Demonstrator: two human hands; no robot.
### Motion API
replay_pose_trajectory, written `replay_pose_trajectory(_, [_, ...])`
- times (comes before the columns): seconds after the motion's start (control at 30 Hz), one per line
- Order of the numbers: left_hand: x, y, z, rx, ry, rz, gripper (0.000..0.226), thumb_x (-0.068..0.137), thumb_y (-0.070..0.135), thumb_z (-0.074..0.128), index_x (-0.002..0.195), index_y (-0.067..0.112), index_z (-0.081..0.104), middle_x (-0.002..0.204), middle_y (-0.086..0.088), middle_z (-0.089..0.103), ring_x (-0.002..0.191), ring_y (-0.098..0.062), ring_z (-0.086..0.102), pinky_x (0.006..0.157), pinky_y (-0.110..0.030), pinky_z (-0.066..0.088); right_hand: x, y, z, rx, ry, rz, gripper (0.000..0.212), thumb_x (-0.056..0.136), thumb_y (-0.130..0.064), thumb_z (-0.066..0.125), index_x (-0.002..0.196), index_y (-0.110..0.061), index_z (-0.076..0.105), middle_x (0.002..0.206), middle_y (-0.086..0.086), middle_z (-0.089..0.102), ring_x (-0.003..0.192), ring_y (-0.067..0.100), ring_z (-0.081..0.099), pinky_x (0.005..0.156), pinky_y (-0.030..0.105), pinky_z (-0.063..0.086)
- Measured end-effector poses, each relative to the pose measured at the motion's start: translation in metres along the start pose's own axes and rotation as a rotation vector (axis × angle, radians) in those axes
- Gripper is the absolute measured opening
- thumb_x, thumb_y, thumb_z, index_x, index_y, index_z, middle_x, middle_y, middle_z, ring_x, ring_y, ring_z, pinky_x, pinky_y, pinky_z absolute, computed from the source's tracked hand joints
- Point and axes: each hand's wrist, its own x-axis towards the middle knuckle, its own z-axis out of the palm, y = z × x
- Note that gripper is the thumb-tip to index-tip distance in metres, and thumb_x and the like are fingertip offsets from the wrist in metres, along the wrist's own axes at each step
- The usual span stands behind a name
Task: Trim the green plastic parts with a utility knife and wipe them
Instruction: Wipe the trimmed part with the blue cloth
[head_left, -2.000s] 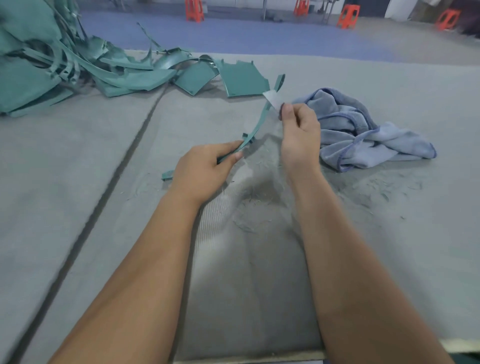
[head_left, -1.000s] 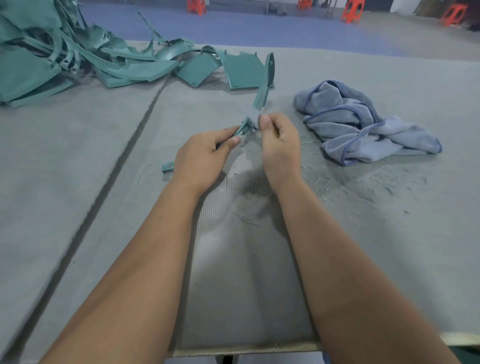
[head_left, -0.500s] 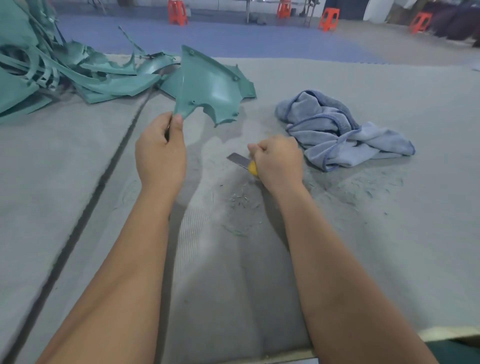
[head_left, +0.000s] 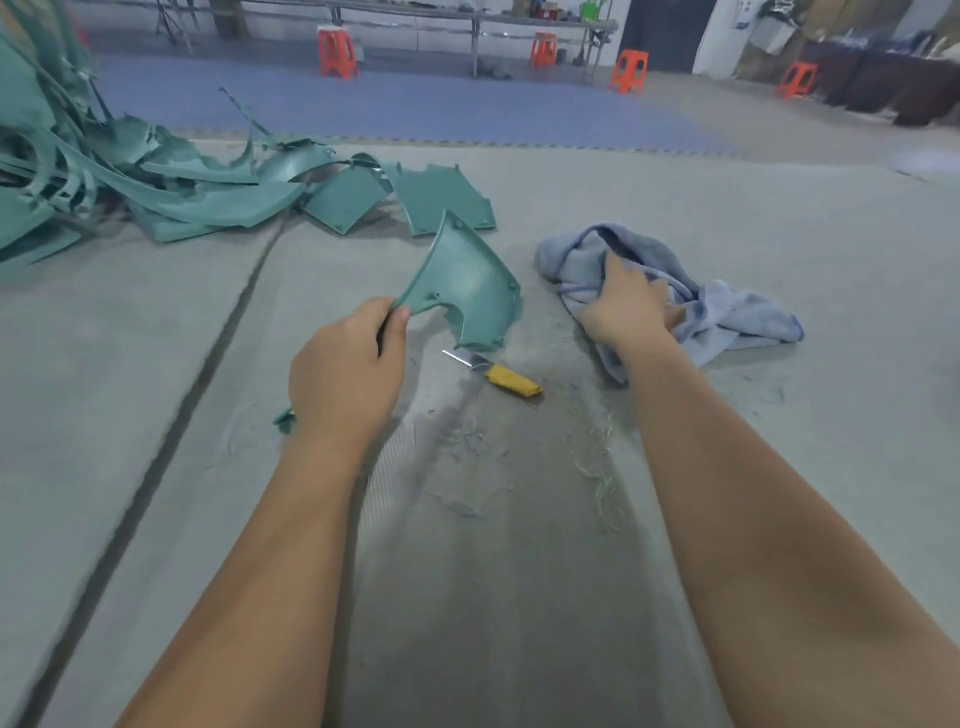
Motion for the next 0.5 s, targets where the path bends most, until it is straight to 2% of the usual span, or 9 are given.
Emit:
replay_pose_trajectory(0.03, [0.000, -0.001, 0.000, -0.001, 0.003, -0.004, 0.031, 0.101, 0.041, 0.040, 0.087, 0.021, 0.058, 0.058, 0.006, 0.047, 0.057, -0.027, 0.048, 0.049, -0.031, 0.030, -0.001, 0.002, 0.003, -0.021, 0.038, 0.012, 0.039, 0.092, -0.034, 0.050, 0.130, -0.026, 0.049, 0.133, 0.013, 0.052, 0.128, 0.036, 0.039, 0.100, 0.048, 0.030])
replay_pose_trajectory(0.1, [0.001, 0.000, 0.001, -0.004, 0.010, -0.011, 0.031, 0.101, 0.041, 0.040, 0.087, 0.021, 0.059, 0.059, 0.004, 0.050, 0.058, -0.027, 0.049, 0.048, -0.031, 0.031, -0.001, 0.007, 0.004, 0.043, 0.141, -0.007, 0.023, 0.093, -0.032, 0.046, 0.103, -0.022, 0.064, 0.111, 0.009, 0.064, 0.114, 0.034, 0.050, 0.092, 0.044, 0.031])
replay_pose_trajectory(0.17, [0.001, 0.000, 0.001, 0.008, 0.017, -0.018, 0.031, 0.101, 0.041, 0.039, 0.086, 0.021, 0.059, 0.059, 0.004, 0.050, 0.058, -0.027, 0.049, 0.047, -0.030, 0.030, -0.002, 0.010, 0.004, 0.217, 0.265, -0.103, 0.025, 0.096, -0.032, 0.044, 0.089, -0.020, 0.064, 0.092, 0.003, 0.066, 0.094, 0.022, 0.058, 0.081, 0.037, 0.033])
replay_pose_trajectory(0.23, [0.002, 0.000, 0.001, 0.010, 0.023, -0.024, 0.032, 0.100, 0.042, 0.039, 0.085, 0.021, 0.058, 0.059, 0.004, 0.050, 0.059, -0.027, 0.048, 0.047, -0.030, 0.029, -0.010, 0.010, -0.001, 0.490, 0.440, -0.230, 0.021, 0.097, -0.028, 0.045, 0.081, -0.020, 0.057, 0.075, -0.009, 0.057, 0.072, -0.001, 0.054, 0.069, 0.021, 0.034])
replay_pose_trajectory(0.3, [0.001, 0.001, 0.001, 0.010, 0.021, -0.027, 0.033, 0.100, 0.042, 0.039, 0.085, 0.020, 0.058, 0.062, 0.002, 0.053, 0.060, -0.028, 0.049, 0.048, -0.031, 0.030, -0.020, 0.008, -0.007, 0.720, 0.447, -0.287, 0.018, 0.097, -0.028, 0.048, 0.080, -0.025, 0.055, 0.067, -0.016, 0.053, 0.064, -0.012, 0.050, 0.059, 0.007, 0.035])
replay_pose_trajectory(0.33, [0.001, 0.002, 0.001, 0.010, 0.024, -0.027, 0.034, 0.101, 0.042, 0.039, 0.085, 0.019, 0.058, 0.062, 0.001, 0.053, 0.061, -0.029, 0.050, 0.049, -0.031, 0.031, -0.023, 0.007, -0.009, 0.709, 0.351, -0.302, 0.023, 0.095, -0.031, 0.049, 0.074, -0.026, 0.055, 0.061, -0.017, 0.053, 0.058, -0.010, 0.050, 0.054, 0.006, 0.035])
replay_pose_trajectory(0.4, [-0.001, 0.003, 0.000, 0.012, 0.034, -0.033, 0.033, 0.101, 0.040, 0.039, 0.086, 0.019, 0.059, 0.063, 0.000, 0.053, 0.061, -0.030, 0.050, 0.049, -0.033, 0.033, -0.030, 0.006, -0.015, 0.467, 0.010, -0.292, 0.035, 0.091, -0.037, 0.050, 0.063, -0.020, 0.061, 0.051, -0.015, 0.060, 0.051, -0.001, 0.054, 0.043, 0.007, 0.034])
replay_pose_trajectory(0.47, [-0.003, 0.006, -0.001, 0.012, 0.040, -0.046, 0.032, 0.102, 0.038, 0.038, 0.088, 0.017, 0.059, 0.063, 0.000, 0.052, 0.061, -0.031, 0.050, 0.050, -0.035, 0.036, -0.036, 0.004, -0.028, 0.303, -0.342, -0.259, 0.042, 0.092, -0.038, 0.050, 0.067, -0.013, 0.071, 0.057, -0.005, 0.069, 0.053, 0.011, 0.064, 0.046, 0.011, 0.043])
replay_pose_trajectory(0.5, [-0.005, 0.006, -0.001, 0.009, 0.039, -0.048, 0.032, 0.102, 0.038, 0.038, 0.088, 0.017, 0.058, 0.063, 0.000, 0.051, 0.061, -0.031, 0.049, 0.050, -0.035, 0.036, -0.037, 0.003, -0.035, 0.288, -0.444, -0.256, 0.045, 0.094, -0.039, 0.050, 0.070, -0.008, 0.073, 0.061, 0.000, 0.071, 0.053, 0.013, 0.066, 0.048, 0.015, 0.046])
